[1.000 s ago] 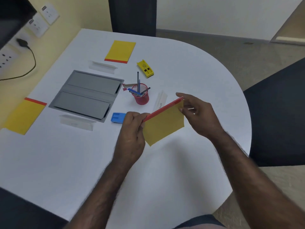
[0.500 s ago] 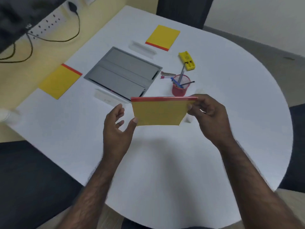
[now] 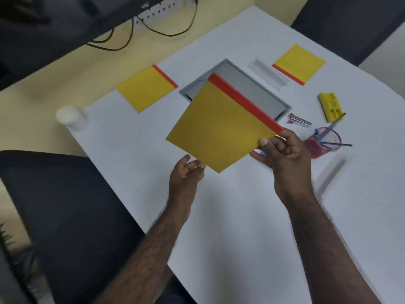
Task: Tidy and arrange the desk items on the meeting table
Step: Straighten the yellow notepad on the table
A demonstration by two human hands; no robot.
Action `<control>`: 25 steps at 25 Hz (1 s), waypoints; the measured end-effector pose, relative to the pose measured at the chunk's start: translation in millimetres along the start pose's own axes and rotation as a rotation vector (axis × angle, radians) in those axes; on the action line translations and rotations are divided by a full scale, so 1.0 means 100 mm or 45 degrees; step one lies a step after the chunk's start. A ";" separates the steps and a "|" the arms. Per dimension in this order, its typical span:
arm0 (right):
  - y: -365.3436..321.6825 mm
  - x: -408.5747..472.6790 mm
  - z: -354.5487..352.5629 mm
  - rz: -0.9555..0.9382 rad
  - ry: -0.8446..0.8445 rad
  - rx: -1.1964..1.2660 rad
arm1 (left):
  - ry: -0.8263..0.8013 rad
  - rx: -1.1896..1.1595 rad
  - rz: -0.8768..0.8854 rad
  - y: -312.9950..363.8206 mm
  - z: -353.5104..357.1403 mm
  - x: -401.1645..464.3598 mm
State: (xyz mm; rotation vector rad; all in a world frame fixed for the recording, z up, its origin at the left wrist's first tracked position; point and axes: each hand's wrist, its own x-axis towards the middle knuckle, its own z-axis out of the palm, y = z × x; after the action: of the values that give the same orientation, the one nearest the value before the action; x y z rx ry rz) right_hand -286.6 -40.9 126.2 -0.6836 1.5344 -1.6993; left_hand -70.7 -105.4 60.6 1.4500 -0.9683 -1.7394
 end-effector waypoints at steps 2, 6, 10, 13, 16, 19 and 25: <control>0.07 0.17 0.31 0.053 -0.004 0.076 | -0.013 -0.085 0.083 0.09 -0.11 0.22; 0.22 0.57 0.84 0.181 0.016 0.159 | -0.002 -0.158 0.234 0.34 -0.35 0.69; 0.43 1.05 1.34 0.374 0.078 0.178 | 0.057 -0.170 0.291 0.58 -0.61 1.21; 0.63 1.39 1.69 0.503 0.113 0.173 | 0.105 -0.170 0.306 0.70 -0.81 1.56; 0.81 1.68 2.03 0.615 0.090 0.112 | 0.148 -0.181 0.292 0.71 -1.03 1.90; 1.01 1.93 2.37 0.657 0.072 0.002 | 0.220 -0.189 0.259 0.66 -1.20 2.22; 1.39 2.42 2.92 0.687 0.119 -0.122 | 0.370 -0.088 0.201 0.66 -1.39 2.85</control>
State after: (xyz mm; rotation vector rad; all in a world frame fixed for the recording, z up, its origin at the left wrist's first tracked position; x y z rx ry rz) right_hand -175.0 -411.2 10.9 -0.2031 1.6849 -1.2688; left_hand 22.4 -399.9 -37.7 1.4885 -0.8350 -1.3896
